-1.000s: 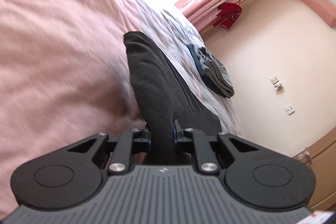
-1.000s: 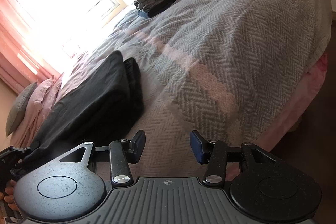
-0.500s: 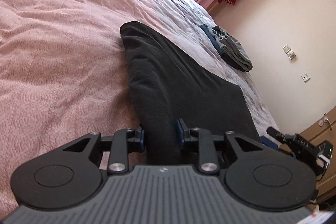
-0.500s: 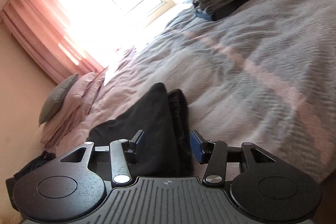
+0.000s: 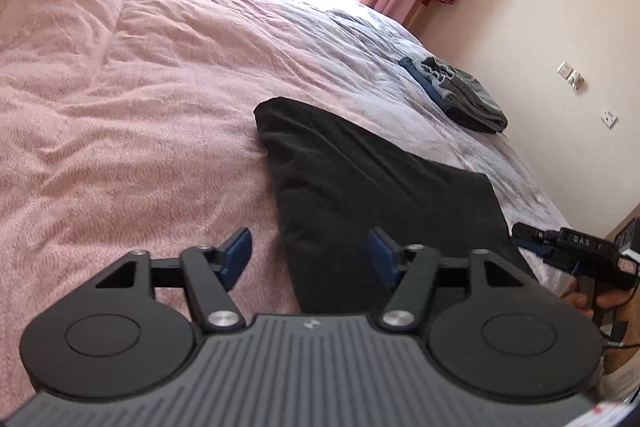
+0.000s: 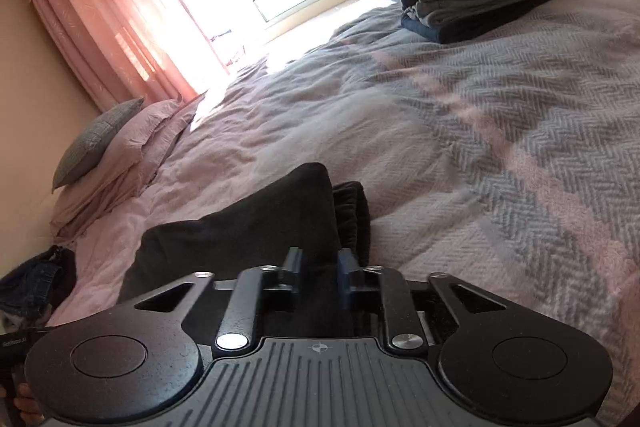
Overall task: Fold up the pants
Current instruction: 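Grasp the trousers bundle edge with the left gripper while the right gripper grasps its other side, then lift and carry the trousers bundle with both grippers toward the grey folded clothes stack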
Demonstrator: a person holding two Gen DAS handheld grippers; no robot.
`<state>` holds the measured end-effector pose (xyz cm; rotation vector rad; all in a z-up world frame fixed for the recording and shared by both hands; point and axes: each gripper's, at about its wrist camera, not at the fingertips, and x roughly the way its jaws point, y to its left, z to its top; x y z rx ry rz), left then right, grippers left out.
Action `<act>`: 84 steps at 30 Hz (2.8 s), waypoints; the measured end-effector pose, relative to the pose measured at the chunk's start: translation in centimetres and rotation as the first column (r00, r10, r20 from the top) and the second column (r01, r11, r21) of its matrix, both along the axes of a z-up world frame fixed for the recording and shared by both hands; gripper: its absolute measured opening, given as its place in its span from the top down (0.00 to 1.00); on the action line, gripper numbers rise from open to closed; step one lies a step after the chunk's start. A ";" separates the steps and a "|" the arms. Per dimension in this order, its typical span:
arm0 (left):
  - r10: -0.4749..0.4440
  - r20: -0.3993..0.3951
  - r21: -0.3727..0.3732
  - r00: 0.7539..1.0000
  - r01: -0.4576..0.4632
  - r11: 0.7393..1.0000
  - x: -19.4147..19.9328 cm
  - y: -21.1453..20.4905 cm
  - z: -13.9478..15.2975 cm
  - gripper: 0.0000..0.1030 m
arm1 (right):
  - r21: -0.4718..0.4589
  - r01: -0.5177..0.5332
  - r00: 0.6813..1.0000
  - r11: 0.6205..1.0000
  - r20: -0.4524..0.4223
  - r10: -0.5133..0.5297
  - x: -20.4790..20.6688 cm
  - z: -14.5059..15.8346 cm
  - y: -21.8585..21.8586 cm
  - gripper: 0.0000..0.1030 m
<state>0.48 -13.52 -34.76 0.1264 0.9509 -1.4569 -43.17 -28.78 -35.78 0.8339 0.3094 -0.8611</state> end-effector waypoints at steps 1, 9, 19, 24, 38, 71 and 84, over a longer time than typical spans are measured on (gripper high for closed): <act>-0.004 -0.043 0.004 0.999 0.004 1.000 0.3 -0.6 -0.4 0.33 | 0.036 -0.004 1.000 0.999 0.024 0.003 -0.1 -0.4 -0.6 0.30; 0.013 -0.105 0.087 0.994 -0.004 0.996 -0.2 -4.3 -2.9 0.34 | 0.159 -0.071 0.992 0.985 0.113 0.053 -0.2 -4.1 -3.8 0.17; -0.053 0.075 0.117 0.996 0.044 0.992 -3.0 -6.3 -2.6 0.38 | 0.230 -0.196 0.975 0.953 0.150 0.164 1.1 -5.6 -6.7 0.32; -0.055 0.065 0.117 0.996 0.048 0.992 -2.9 -6.5 -2.7 0.38 | 0.228 -0.207 0.971 0.951 0.164 0.172 0.9 -5.8 -6.8 0.33; -0.041 0.023 0.126 0.999 0.037 0.991 -2.5 -7.9 -4.1 0.37 | 0.267 -0.298 0.933 0.916 0.285 0.220 0.6 -7.5 -9.1 0.43; -0.108 0.012 0.188 0.994 0.104 0.977 -8.5 -17.3 17.0 0.83 | 0.335 -0.088 0.987 0.938 0.159 0.035 -2.6 13.9 -11.2 0.66; -0.063 0.002 0.144 0.998 0.062 0.988 -22.1 -38.0 17.4 0.83 | 0.306 -0.117 0.988 0.945 0.136 0.078 -15.0 17.3 -33.4 0.65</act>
